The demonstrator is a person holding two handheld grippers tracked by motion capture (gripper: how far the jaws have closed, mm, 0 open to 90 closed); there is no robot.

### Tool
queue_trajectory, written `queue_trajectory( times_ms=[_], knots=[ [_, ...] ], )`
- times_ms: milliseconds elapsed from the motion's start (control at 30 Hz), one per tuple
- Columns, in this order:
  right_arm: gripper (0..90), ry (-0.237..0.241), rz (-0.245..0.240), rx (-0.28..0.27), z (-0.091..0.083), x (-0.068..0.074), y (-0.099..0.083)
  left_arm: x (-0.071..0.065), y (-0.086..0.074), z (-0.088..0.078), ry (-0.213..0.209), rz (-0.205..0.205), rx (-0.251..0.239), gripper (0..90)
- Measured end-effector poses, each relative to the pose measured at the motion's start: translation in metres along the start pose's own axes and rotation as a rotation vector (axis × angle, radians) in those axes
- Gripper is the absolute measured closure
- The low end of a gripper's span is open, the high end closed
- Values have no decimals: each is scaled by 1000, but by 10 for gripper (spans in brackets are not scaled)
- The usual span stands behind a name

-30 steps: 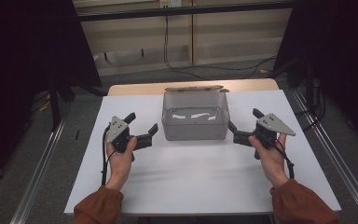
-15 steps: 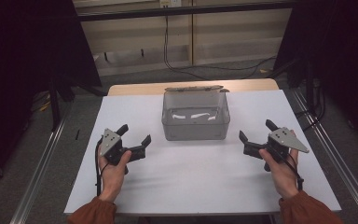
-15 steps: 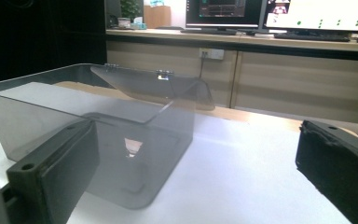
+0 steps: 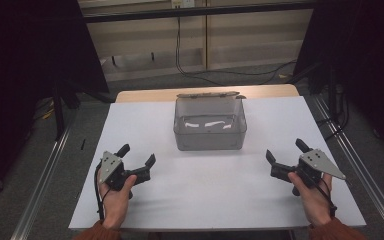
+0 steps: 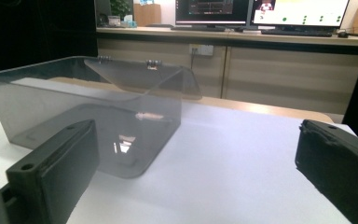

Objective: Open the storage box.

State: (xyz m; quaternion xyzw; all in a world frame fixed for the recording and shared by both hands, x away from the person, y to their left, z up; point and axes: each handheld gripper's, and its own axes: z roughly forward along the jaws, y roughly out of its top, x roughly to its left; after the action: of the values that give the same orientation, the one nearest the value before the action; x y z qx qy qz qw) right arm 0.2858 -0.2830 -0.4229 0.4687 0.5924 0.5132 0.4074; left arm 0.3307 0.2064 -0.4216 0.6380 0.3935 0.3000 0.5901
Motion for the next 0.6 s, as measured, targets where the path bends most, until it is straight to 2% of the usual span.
queue_trajectory(
  times_ms=[67,167,267,400,500,600],
  knots=[
    [0,-7,1,10,-5,-2,-2,0,-1,-3,-12,4,18,25],
    [0,-11,-1,15,-11,-3,-6,1,-6,-8,-8,-8,51,25],
    [0,-9,-1,14,-17,-5,-10,2,-9,-13,-2,18,60,25],
    [0,-20,0,25,-24,-8,-17,3,-11,-22,9,16,40,25],
    [0,-13,18,38,-28,-7,-22,2,-11,-22,-1,14,46,25],
    [3,0,7,28,-27,-5,-22,-1,-12,-21,-8,26,58,26]
  ],
)
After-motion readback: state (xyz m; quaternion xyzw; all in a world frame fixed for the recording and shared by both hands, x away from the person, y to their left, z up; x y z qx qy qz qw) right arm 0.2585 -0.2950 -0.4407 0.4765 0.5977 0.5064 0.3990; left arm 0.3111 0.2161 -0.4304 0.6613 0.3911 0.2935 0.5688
